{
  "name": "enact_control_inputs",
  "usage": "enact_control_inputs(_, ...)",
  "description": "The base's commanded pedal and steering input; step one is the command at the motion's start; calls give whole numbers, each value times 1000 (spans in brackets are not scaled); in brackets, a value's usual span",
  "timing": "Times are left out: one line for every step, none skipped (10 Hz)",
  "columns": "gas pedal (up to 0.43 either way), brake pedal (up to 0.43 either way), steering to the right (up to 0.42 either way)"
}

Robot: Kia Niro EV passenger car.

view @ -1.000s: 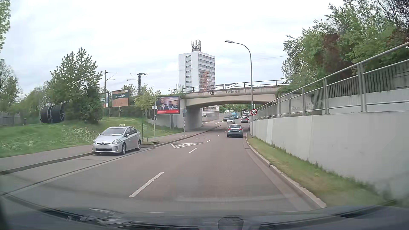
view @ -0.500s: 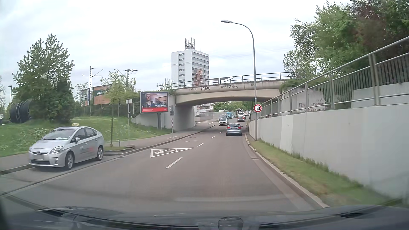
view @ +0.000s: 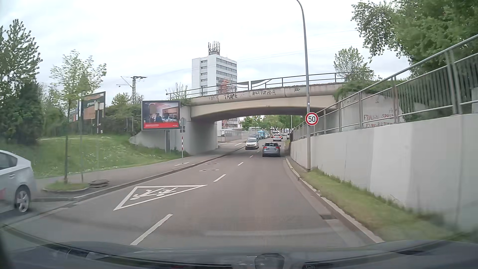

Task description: Follow the waypoints while adhering to traffic rules and regulations

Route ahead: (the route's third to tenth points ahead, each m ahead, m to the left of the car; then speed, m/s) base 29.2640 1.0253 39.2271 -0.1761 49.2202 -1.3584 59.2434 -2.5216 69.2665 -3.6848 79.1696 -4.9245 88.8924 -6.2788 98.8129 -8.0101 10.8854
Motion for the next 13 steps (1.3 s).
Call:
enact_control_inputs(47,0,18)
enact_control_inputs(47,0,18)
enact_control_inputs(47,0,18)
enact_control_inputs(47,0,18)
enact_control_inputs(47,0,17)
enact_control_inputs(47,0,17)
enact_control_inputs(47,0,17)
enact_control_inputs(47,0,16)
enact_control_inputs(47,0,15)
enact_control_inputs(47,0,15)
enact_control_inputs(47,0,14)
enact_control_inputs(47,0,14)
enact_control_inputs(47,0,15)
